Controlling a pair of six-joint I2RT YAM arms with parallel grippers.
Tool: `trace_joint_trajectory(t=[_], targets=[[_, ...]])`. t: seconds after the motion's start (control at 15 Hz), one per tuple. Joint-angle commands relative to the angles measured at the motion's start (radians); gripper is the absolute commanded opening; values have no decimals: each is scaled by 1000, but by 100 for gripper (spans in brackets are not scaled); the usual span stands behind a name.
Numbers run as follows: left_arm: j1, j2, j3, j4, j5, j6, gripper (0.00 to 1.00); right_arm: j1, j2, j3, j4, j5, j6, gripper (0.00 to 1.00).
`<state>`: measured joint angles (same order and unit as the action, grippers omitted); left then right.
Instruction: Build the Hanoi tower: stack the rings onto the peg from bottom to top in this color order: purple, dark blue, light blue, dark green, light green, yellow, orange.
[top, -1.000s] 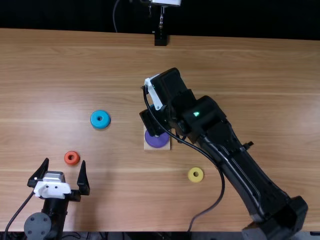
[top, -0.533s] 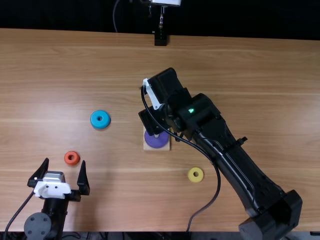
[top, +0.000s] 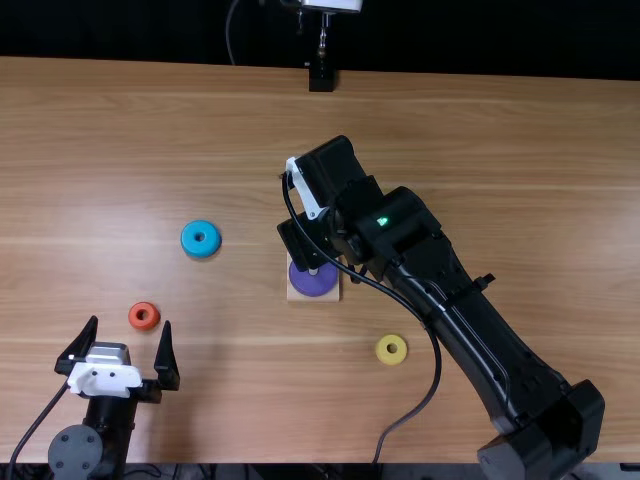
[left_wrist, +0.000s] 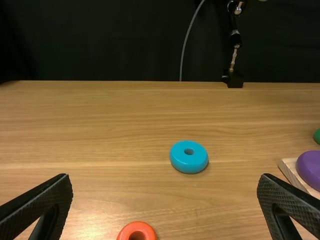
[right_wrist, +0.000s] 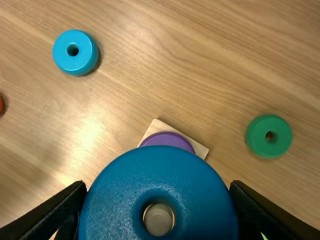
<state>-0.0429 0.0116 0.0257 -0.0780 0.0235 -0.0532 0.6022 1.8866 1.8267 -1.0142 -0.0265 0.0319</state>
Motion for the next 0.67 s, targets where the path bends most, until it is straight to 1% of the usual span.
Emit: trace_joint_trajectory(t=[0.0,0.07,0.2,0.33,0.4,0.47,0.53,0.6], targets=[[11,-12,-26,-1,8,5,100,-1,3,11,-10,-5,7,0],[11,-12,-26,1,8,5,100,-1,3,14,-12,-1,5,3],[11,-12,-26,1,8,5,100,4,3,20,-14,4,5,24],[11,-12,-26,1,8,5,100,5,3,20,-14,4,5,35],[11,-12,-26,-1,8,5,100,5,3,22,-14,6,5,36],[11,-12,-26,1,8,5,100,5,2,26,-14,6,5,41],[11,-12,-26,1,8,5,100,7,2,36,-16,8,5,51],[11,-12,-26,1,8,5,100,7,2,40,-16,10,5,64]])
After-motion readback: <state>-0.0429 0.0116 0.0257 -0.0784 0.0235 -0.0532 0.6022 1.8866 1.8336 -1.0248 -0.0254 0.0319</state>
